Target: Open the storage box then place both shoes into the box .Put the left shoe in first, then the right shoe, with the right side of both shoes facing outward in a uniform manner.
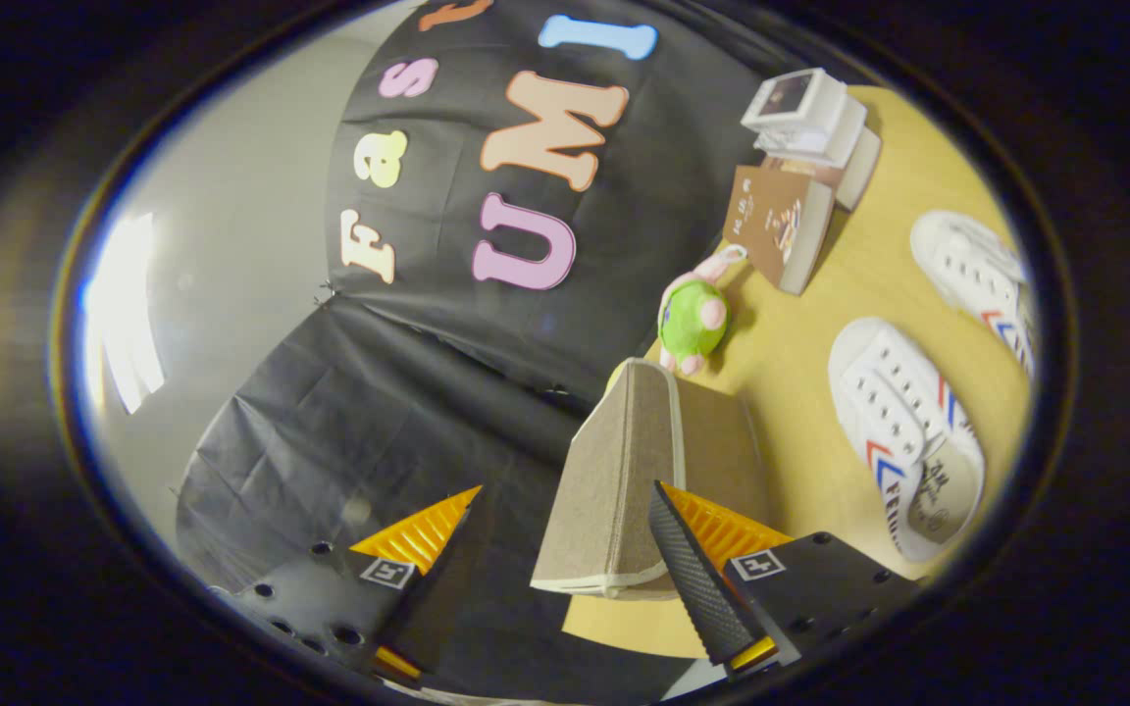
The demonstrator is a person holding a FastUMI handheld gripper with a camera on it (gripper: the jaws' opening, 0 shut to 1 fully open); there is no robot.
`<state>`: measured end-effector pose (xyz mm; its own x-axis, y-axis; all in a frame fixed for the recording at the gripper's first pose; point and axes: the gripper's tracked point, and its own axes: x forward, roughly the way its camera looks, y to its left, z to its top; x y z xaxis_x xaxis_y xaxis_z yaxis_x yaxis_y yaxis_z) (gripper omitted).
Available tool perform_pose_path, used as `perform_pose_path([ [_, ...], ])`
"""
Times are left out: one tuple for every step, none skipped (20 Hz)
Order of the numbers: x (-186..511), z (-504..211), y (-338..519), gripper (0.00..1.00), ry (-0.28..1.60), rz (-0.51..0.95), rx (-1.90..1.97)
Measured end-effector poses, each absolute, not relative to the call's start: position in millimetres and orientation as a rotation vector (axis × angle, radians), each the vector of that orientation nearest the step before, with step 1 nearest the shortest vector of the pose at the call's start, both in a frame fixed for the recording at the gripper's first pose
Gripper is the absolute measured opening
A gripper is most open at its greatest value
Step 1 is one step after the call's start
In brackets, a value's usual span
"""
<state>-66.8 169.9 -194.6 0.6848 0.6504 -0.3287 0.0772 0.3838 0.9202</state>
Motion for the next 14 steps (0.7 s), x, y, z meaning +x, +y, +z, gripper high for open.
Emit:
perform_pose_path([
  [-68,-201,174,1.0,0.781,0.411,1.18],
  [-71,-208,175,1.0,0.801,0.402,1.22],
  [-74,-217,177,1.0,0.825,0.39,1.254],
  [-75,-224,177,1.0,0.844,0.374,1.282],
  [-74,-231,177,1.0,0.859,0.361,1.303],
  [-72,-237,177,1.0,0.87,0.345,1.322],
  [-70,-243,177,1.0,0.881,0.33,1.345],
  [-70,-248,178,1.0,0.895,0.32,1.37],
  [-69,-253,179,1.0,0.906,0.309,1.387],
  [-69,-258,181,1.0,0.917,0.298,1.396],
  [-69,-261,183,1.0,0.924,0.289,1.398],
  [-68,-263,184,1.0,0.927,0.283,1.396],
  [-67,-268,187,1.0,0.936,0.279,1.394],
  [-71,-271,189,1.0,0.946,0.276,1.394],
])
